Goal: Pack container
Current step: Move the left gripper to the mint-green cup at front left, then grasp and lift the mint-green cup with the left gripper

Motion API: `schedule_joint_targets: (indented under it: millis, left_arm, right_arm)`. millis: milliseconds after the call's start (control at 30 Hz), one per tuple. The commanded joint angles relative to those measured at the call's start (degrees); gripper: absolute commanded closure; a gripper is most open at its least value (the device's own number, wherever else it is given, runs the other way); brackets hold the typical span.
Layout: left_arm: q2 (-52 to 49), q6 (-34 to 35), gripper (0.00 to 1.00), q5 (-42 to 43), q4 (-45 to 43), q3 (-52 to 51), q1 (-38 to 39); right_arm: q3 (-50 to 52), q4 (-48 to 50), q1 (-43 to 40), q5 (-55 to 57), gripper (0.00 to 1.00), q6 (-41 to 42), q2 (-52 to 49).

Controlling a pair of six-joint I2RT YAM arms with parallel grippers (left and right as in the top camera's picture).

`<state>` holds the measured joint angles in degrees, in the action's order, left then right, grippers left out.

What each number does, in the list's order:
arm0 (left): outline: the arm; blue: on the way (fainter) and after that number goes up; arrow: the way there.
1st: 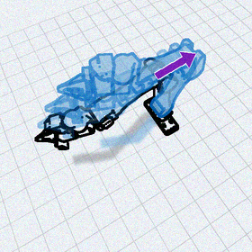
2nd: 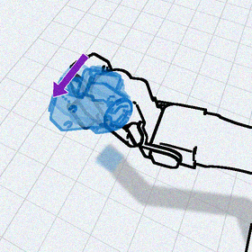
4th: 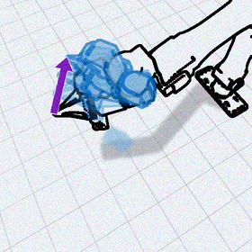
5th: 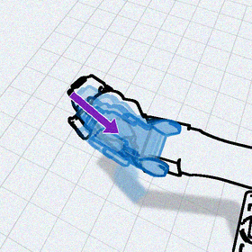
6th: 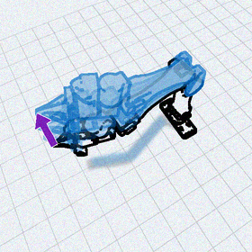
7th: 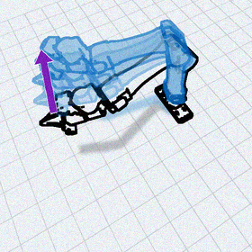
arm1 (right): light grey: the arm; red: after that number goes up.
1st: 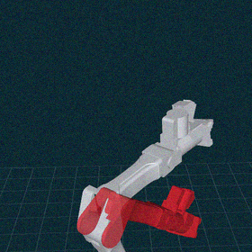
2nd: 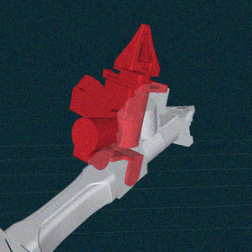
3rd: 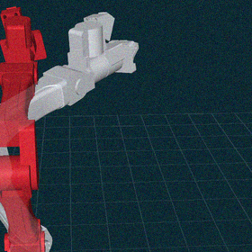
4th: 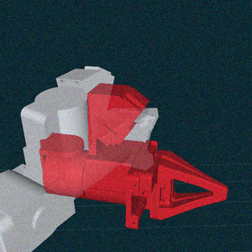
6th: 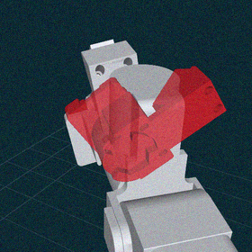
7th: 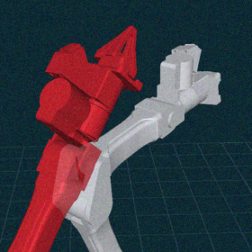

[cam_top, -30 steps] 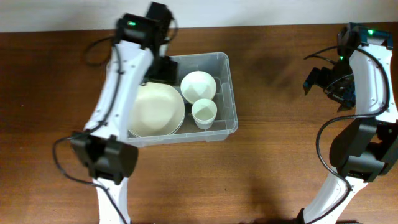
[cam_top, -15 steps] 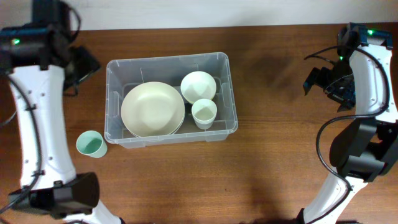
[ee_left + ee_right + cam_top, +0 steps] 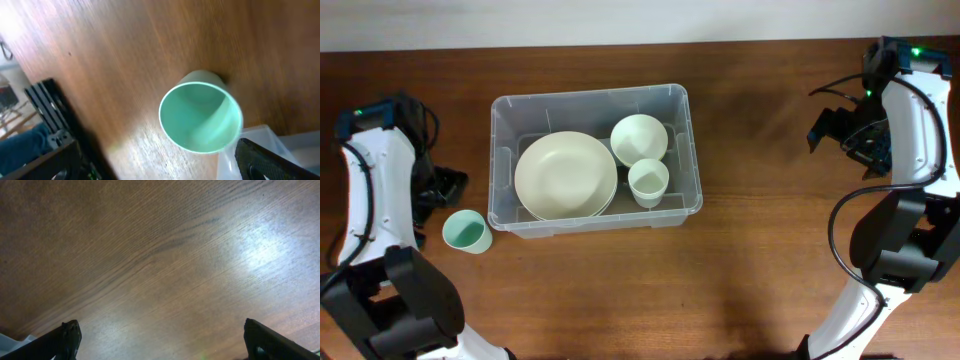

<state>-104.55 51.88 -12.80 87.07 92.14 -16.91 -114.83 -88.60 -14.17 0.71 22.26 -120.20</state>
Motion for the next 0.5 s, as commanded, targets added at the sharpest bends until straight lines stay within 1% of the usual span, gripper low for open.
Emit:
schedule_joint_targets:
  millis: [0, 167, 433, 467]
  left_arm:
    - [0.55, 1.27, 0.01, 2.08, -3.85, -5.33, -0.15]
    - [0.55, 1.7, 0.01, 3.93, -10.12, -12.81, -0.15]
    - [0.52, 1.68, 0.02, 5.33, -18.67, -20.76, -0.15]
    - [0.52, 1.68, 0.19, 5.33, -20.04, -21.7, -0.15]
  right_arm:
    - [0.22, -0.02, -0.15, -0.07, 0.01, 0.07, 0.48]
    - [0.22, -0.02, -0.15, -0.07, 0.01, 0.07, 0.48]
    - [0.22, -0.02, -0.15, -0.09, 0.01, 0.07, 0.48]
    - [0.22, -0.02, -0.15, -0.07, 0.01, 0.07, 0.48]
